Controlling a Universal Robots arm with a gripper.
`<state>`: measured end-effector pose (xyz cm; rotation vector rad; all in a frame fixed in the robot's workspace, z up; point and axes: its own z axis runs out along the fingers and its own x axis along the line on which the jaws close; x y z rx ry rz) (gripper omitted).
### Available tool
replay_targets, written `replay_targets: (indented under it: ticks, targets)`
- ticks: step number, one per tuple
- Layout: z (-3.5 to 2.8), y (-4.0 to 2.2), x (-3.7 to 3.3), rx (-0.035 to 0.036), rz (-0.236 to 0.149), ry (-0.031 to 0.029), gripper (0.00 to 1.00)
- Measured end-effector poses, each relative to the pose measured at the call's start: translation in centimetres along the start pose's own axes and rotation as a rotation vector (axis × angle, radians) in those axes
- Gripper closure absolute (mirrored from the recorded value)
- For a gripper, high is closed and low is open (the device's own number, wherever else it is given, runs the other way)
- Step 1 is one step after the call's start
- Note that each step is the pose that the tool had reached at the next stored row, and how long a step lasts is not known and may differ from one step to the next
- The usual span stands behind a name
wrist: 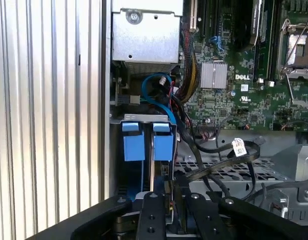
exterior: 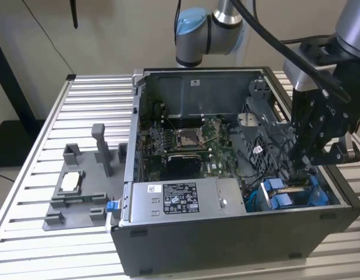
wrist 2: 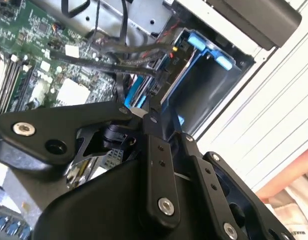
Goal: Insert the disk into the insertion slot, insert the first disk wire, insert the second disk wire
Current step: 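Insert the second disk wire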
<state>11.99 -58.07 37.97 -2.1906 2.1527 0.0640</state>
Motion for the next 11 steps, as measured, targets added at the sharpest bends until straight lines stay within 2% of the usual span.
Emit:
replay_targets:
  ticks: [3,11]
  targets:
    - [-0.23,0.01,-0.02,-0.0007,0.000,-0.0011,0.76]
    - [-0.24,0.01,-0.02,-0.0175,0.002,-0.0013,0.76]
